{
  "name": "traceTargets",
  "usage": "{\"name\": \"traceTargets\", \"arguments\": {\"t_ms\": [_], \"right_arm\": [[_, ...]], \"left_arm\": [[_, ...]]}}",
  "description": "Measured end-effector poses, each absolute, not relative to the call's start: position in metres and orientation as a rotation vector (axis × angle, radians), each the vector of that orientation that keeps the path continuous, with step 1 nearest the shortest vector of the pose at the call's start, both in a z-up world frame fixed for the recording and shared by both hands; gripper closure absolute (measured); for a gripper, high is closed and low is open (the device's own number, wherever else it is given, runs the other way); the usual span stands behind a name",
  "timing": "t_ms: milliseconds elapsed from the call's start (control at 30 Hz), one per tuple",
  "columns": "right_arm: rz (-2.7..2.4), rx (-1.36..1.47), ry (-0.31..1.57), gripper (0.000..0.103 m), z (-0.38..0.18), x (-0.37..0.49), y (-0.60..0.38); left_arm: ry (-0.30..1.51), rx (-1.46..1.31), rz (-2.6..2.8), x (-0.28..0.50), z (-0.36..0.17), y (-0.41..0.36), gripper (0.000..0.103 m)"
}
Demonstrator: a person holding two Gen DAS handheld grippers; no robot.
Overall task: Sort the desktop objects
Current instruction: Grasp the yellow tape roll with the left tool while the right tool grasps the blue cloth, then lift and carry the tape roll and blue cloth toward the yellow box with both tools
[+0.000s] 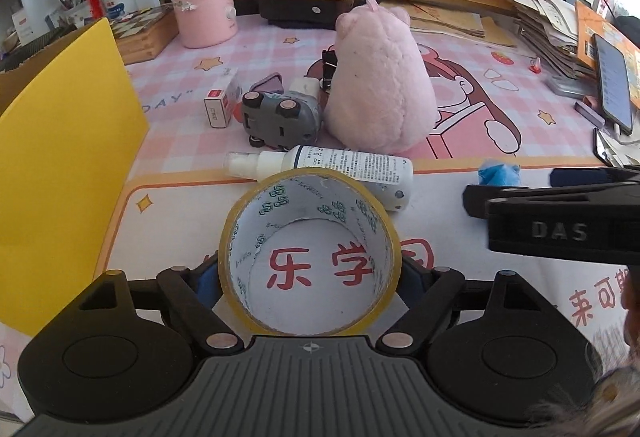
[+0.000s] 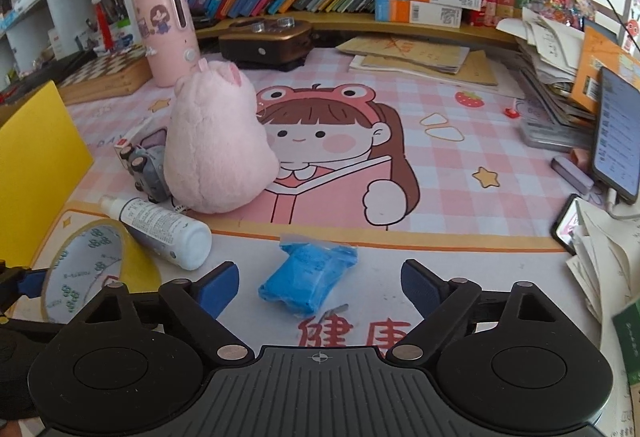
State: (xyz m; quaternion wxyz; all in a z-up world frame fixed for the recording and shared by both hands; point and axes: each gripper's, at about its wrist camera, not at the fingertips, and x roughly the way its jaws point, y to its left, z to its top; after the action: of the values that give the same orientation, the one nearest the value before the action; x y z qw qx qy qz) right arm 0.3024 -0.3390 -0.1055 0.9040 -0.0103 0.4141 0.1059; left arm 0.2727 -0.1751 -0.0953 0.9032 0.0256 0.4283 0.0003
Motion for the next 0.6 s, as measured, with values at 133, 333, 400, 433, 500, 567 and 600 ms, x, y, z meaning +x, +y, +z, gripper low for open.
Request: {"name": "traceTargets", "arguments": {"t_ms": [133, 333, 400, 433, 500, 567, 600], "right_arm": [[0.230, -0.043, 0.869, 0.019, -0.112, 0.305, -0.333], [0.231, -0.088, 0.860, 0.044, -0.114, 0.302, -0.326], [0.247, -0.101, 0.848, 0.065, -0.113, 0.300, -0.323], [0.261, -0.100, 0.849, 0.072, -0.112, 0.300, -0.322], [0.274, -0.087, 0.856, 0.073, -0.111, 0.299, -0.322], [0.282, -0.059, 0.860, 0.073, -0.109, 0.297, -0.325], [0.285, -0.049, 0.857, 0.074, -0.107, 0.295, -0.326]], "left_arm": [[0.895, 0.033, 0.010, 0.270, -0.094, -0.168, 0.023], [0.878, -0.014, 0.041, 0.257, -0.084, -0.153, 0.023], [0.862, -0.022, 0.041, 0.252, -0.077, -0.150, 0.023], [0.854, -0.026, 0.040, 0.249, -0.074, -0.149, 0.023], [0.838, -0.037, 0.038, 0.243, -0.067, -0.146, 0.023], [0.823, -0.052, 0.036, 0.237, -0.059, -0.143, 0.023], [0.816, -0.061, 0.036, 0.233, -0.055, -0.142, 0.023]]}}
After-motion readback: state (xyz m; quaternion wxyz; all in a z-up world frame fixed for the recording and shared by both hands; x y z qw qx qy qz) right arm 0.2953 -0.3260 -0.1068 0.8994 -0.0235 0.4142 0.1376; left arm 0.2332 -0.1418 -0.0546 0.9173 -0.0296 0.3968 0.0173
